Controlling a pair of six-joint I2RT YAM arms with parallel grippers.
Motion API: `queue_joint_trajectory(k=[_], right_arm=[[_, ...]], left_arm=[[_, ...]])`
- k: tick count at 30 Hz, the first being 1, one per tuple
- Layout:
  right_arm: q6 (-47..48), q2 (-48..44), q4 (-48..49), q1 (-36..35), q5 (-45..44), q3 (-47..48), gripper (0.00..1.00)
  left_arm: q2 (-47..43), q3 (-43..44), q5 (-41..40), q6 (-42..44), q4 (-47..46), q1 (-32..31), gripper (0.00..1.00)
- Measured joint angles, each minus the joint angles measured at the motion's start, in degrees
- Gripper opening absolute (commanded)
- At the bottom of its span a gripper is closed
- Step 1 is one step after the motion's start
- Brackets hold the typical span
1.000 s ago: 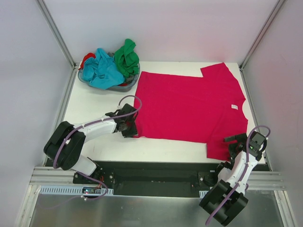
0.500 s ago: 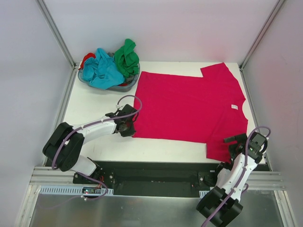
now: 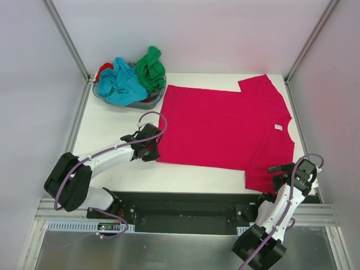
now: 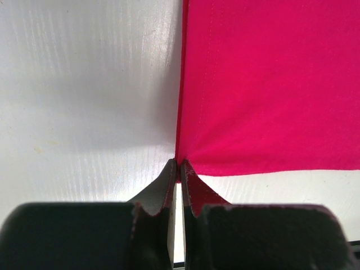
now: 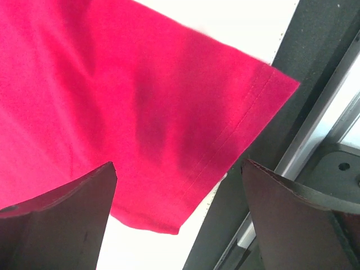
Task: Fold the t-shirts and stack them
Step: Grap the side of the flattened tshirt closest away from the robot with both arms
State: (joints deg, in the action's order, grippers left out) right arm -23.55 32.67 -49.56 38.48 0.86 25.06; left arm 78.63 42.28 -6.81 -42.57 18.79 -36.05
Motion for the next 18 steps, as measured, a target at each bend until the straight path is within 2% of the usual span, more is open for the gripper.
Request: queue_joint_trajectory(k=[5,7,12,18], right_arm=[[-1.11,6.16,3.23,0.0,-0.96,-3.78,0.87],[-1.57,7.63,4.22,0.0,-1.62,-4.44,0.79],[-2.14,7.37,7.63,-0.02,-3.21,-4.7,0.51],[-1.29,7.58,5.81,0.15,-6.1,-4.96,0.16]], left_arm=[[0.04,0.0,0.0,0.17,0.0,0.0,0.0],[0.35,0.02,0.0,0.15,0.0,0.0,0.0],[2.25,0.57,0.09,0.0,0.04,0.0,0.0],[2.69,1.18,0.02,-0.04,0.24,0.0,0.0]])
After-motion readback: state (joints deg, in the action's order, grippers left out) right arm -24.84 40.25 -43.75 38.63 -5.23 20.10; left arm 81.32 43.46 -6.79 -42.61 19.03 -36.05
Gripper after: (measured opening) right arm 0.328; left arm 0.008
